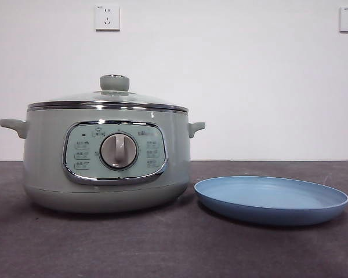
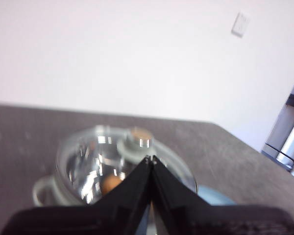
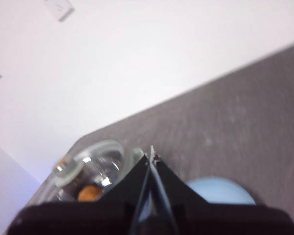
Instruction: Take the potato out from the steamer,put the potato on the plate,close the lid
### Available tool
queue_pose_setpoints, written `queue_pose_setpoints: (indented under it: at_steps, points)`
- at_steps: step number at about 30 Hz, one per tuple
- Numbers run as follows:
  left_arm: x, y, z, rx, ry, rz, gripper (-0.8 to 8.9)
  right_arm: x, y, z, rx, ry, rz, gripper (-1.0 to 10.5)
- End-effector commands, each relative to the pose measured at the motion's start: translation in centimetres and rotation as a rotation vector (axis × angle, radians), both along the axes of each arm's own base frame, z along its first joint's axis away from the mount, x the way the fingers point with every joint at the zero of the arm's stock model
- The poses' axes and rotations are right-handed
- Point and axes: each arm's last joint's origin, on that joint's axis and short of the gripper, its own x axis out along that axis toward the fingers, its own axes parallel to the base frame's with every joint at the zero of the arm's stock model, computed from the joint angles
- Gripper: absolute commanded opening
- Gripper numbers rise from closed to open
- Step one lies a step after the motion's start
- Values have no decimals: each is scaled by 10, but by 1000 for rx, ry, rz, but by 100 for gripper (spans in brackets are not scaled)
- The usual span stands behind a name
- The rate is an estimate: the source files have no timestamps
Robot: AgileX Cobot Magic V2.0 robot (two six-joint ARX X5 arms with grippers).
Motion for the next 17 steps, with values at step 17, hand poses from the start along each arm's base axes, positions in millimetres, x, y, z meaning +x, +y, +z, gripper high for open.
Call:
queue_pose_setpoints:
  at_steps: [17]
  points:
    - [77,-12,129,267,173,-71,-6,55,18,168,-351,-80,293,-7]
